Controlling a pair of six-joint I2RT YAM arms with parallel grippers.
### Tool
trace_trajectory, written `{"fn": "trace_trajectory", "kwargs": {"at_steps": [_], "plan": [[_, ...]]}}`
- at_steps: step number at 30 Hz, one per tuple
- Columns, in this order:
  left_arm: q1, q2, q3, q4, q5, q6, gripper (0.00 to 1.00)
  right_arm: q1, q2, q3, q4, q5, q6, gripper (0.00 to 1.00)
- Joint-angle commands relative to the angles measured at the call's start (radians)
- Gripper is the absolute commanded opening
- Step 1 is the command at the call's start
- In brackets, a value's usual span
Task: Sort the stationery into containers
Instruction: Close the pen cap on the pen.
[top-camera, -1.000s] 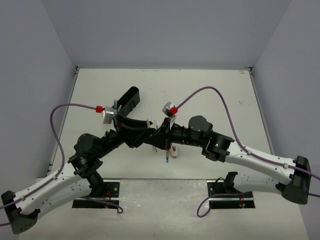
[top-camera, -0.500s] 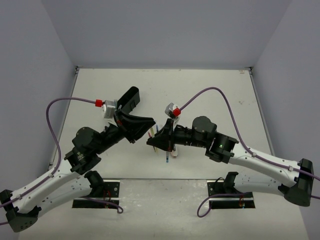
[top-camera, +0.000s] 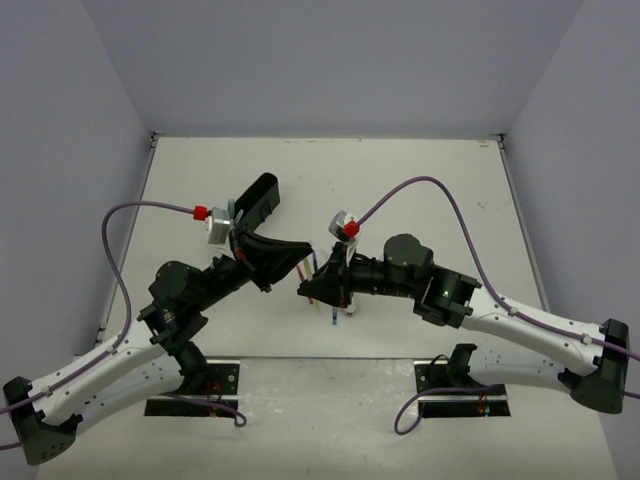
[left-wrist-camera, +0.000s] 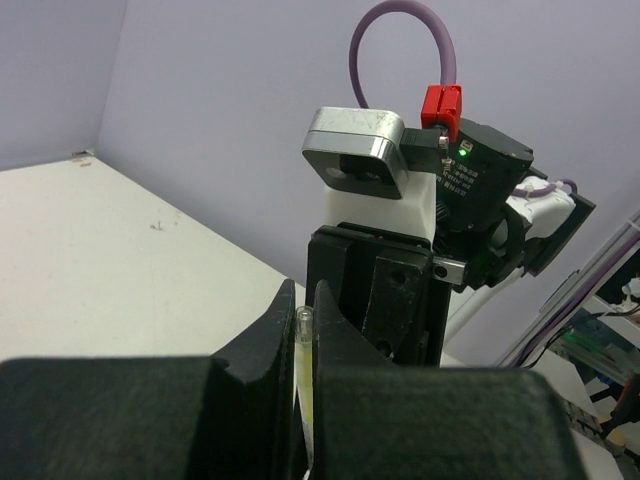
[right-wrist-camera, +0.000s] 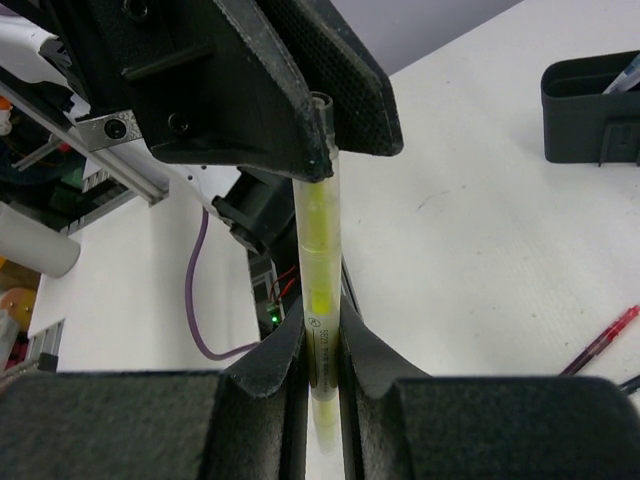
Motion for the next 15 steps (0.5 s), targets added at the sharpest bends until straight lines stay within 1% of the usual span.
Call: {"fn": "trace_trajectory", "kwargs": {"at_steps": [1,4,7,9,12,15], "plan": [[-0.006,-0.001,-0.090,0.024,0.062,-0.029,0.00,-0.004,-0.044,0.107,0.055,0.114,-0.022,0.00],[-0.006,-0.011,-0.144,0.042,0.050,-0.044,0.00,-0.003,-0.049,0.149,0.043,0.167,-0.028,0.00],[-0.006,-0.005,-0.166,0.065,0.051,-0.069,0.00,-0.006,-0.026,0.208,0.017,0.210,-0.033,0.00],[-0.009,0.017,-0.181,0.096,0.079,-0.090,0.00,-0.006,0.020,0.289,-0.035,0.223,-0.049,0.00],[-0.012,0.030,-0.194,0.099,0.085,-0.104,0.00,-0.016,0.053,0.368,-0.062,0.240,-0.069,0.00],[-0.021,0.025,-0.221,0.117,0.083,-0.114,0.00,-0.038,0.103,0.465,-0.095,0.216,-0.073,0.00]]}}
